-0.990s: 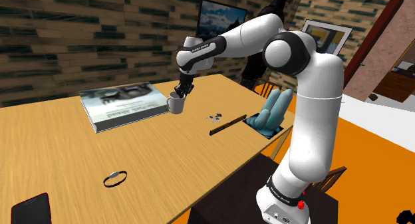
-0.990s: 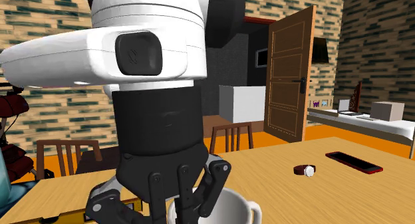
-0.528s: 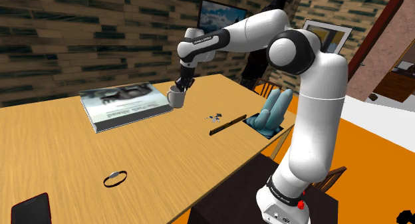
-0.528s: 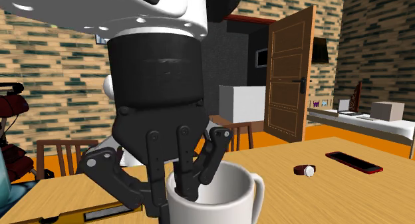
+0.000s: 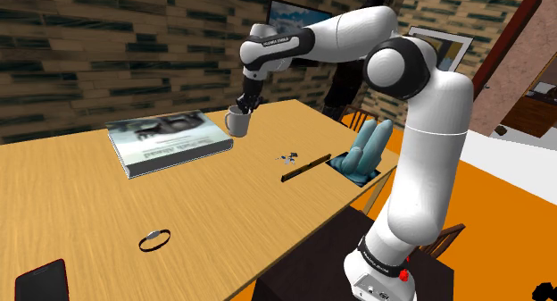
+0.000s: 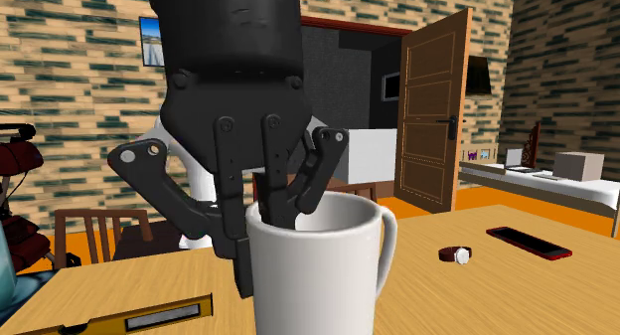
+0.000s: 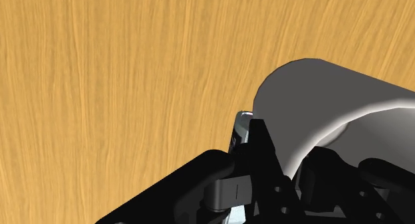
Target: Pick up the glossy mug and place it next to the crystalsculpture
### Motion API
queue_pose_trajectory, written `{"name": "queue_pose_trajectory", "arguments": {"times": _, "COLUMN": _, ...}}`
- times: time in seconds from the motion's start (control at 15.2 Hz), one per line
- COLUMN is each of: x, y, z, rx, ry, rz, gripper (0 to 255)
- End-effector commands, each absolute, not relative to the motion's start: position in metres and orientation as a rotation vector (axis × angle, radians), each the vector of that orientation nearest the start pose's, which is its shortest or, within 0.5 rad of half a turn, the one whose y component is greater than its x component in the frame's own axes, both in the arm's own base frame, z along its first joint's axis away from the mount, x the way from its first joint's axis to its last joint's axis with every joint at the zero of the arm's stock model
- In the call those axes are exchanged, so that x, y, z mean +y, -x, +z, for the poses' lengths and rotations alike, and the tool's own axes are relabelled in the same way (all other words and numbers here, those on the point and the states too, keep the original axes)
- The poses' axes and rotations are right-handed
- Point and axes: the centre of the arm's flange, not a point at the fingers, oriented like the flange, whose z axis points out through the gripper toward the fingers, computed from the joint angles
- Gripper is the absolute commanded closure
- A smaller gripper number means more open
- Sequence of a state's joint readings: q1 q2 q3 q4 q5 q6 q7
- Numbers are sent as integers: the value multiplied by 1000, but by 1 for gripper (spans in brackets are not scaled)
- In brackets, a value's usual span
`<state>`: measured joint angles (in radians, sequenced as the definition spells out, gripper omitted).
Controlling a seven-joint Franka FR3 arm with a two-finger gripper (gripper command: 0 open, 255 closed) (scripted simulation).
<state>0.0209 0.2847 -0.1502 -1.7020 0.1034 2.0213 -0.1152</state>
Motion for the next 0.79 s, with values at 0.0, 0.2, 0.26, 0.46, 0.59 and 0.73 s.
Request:
{"name": "queue_pose_trajectory", "arguments": {"times": 0.0, "x": -69, "y": -641, "z": 443, "rx": 78, "ry": 3093, "rz": -69, "gripper": 255}}
{"name": "queue_pose_trajectory", "arguments": {"times": 0.2, "x": -69, "y": -641, "z": 458, "rx": 78, "ry": 3093, "rz": -69, "gripper": 255}}
{"name": "queue_pose_trajectory", "arguments": {"times": 0.26, "x": -69, "y": -641, "z": 464, "rx": 78, "ry": 3093, "rz": -69, "gripper": 255}}
{"name": "queue_pose_trajectory", "arguments": {"times": 0.46, "x": -69, "y": -641, "z": 480, "rx": 78, "ry": 3093, "rz": -69, "gripper": 255}}
{"name": "queue_pose_trajectory", "arguments": {"times": 0.59, "x": -69, "y": -641, "z": 490, "rx": 78, "ry": 3093, "rz": -69, "gripper": 255}}
{"name": "queue_pose_trajectory", "arguments": {"times": 0.73, "x": -69, "y": -641, "z": 501, "rx": 78, "ry": 3093, "rz": -69, "gripper": 255}}
